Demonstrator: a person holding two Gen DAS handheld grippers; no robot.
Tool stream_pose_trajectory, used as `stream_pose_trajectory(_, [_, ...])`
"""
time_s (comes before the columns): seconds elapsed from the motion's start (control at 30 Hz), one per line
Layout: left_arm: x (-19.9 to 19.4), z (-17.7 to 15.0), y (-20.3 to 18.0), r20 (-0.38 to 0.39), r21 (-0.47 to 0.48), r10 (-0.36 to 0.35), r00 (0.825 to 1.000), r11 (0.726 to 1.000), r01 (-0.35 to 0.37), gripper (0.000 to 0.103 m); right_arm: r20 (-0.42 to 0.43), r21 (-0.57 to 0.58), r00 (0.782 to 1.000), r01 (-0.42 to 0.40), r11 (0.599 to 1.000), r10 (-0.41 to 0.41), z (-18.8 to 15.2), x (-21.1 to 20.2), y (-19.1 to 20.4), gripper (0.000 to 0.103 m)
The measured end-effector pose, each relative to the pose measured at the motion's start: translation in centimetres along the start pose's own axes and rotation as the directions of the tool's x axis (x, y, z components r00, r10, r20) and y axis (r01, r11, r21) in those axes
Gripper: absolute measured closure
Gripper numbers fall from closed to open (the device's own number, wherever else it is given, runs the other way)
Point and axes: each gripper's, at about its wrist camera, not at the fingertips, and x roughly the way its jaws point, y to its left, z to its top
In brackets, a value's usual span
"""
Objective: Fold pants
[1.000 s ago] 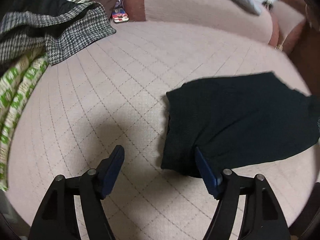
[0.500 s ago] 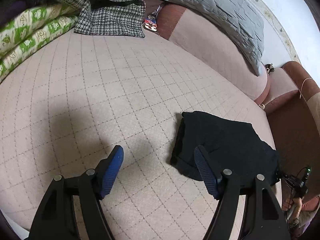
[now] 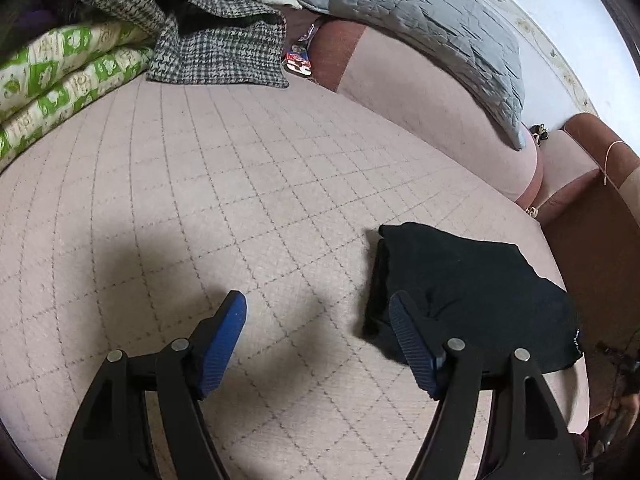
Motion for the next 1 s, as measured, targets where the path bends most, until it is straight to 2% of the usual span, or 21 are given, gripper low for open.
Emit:
stream_pose_trajectory(0.03, [0.1, -0.1, 0.2, -0.003, -0.010, -0.010, 1.000, 1.000, 0.010, 0.030, 0.013, -0.030, 0.999, -0.034, 0.999, 0.035, 0.3, -0.8, 1.7, 0.056])
stream_pose_trajectory(0.07, [0.2, -0.1, 0.4, -0.006, -0.030, -0.031, 1.000, 0.999, 0.031, 0.030, 0.020, -0.057, 0.998, -0.064, 0.996, 0.065, 0.5, -1.3, 3.3, 0.044])
stream_pose_trajectory(0.13, [0.0, -0.1, 0.4, 0.003, -0.044, -0.056, 0.998, 0.997, 0.056, 0.030, 0.018, -0.124, 0.989, -0.142, 0.982, 0.145, 0.5, -2.1, 7.4, 0.043])
stream_pose_trajectory(0.2, [-0.4, 0.0, 0.0, 0.017, -0.033, -0.082, 0.996, 0.996, 0.083, 0.030, -0.028, -0.186, 0.971, -0.239, 0.953, 0.238, 0.3, -2.0, 11.4, 0.043])
stream_pose_trajectory(0.3, [-1.0, 0.0, -0.7, 0.022, -0.007, -0.109, 0.994, 0.994, 0.109, 0.030, -0.118, -0.240, 0.929, -0.370, 0.897, 0.351, 0.2, -1.1, 17.8, 0.043])
stream_pose_trajectory(0.4, [-0.9, -0.4, -1.0, -0.019, -0.007, -0.127, 0.992, 0.992, 0.127, 0.030, -0.238, -0.293, 0.865, -0.498, 0.816, 0.442, -0.2, -0.4, 25.7, 0.043])
stream_pose_trajectory(0.43, [-0.6, -0.6, -0.9, -0.045, -0.024, -0.140, 0.989, 0.990, 0.139, 0.030, -0.284, -0.317, 0.842, -0.534, 0.784, 0.459, -0.2, 0.0, 28.9, 0.043])
stream_pose_trajectory(0.57, [0.6, -1.4, -0.1, -0.124, -0.129, -0.226, 0.966, 0.969, 0.210, 0.030, -0.396, -0.390, 0.805, -0.582, 0.713, 0.441, -0.9, 1.4, 37.7, 0.043])
stream_pose_trajectory(0.63, [0.7, -1.6, 0.3, -0.128, -0.166, -0.261, 0.957, 0.957, 0.238, 0.030, -0.441, -0.401, 0.793, -0.592, 0.699, 0.419, -1.3, 2.3, 41.2, 0.043])
stream_pose_trajectory(0.73, [0.6, -1.6, 0.4, -0.123, -0.179, -0.282, 0.951, 0.949, 0.258, 0.030, -0.479, -0.430, 0.802, -0.569, 0.701, 0.357, -1.9, 3.8, 46.2, 0.043])
stream_pose_trajectory(0.8, [0.7, -1.7, 0.4, -0.129, -0.191, -0.302, 0.944, 0.942, 0.276, 0.030, -0.502, -0.452, 0.806, -0.553, 0.700, 0.313, -2.5, 4.3, 48.4, 0.037])
stream_pose_trajectory(0.83, [0.8, -1.7, 0.4, -0.131, -0.190, -0.306, 0.943, 0.941, 0.279, 0.030, -0.514, -0.469, 0.811, -0.537, 0.701, 0.278, -2.7, 4.8, 49.8, 0.031])
stream_pose_trajectory(0.93, [0.7, -1.8, 0.0, -0.140, -0.170, -0.294, 0.945, 0.948, 0.270, 0.030, -0.518, -0.558, 0.841, -0.469, 0.684, 0.154, -4.1, 6.1, 52.2, 0.026])
stream_pose_trajectory(1.0, [0.8, -1.8, -0.4, -0.147, -0.154, -0.284, 0.947, 0.953, 0.262, 0.030, -0.498, -0.628, 0.864, -0.424, 0.652, 0.083, -5.2, 6.5, 53.4, 0.022])
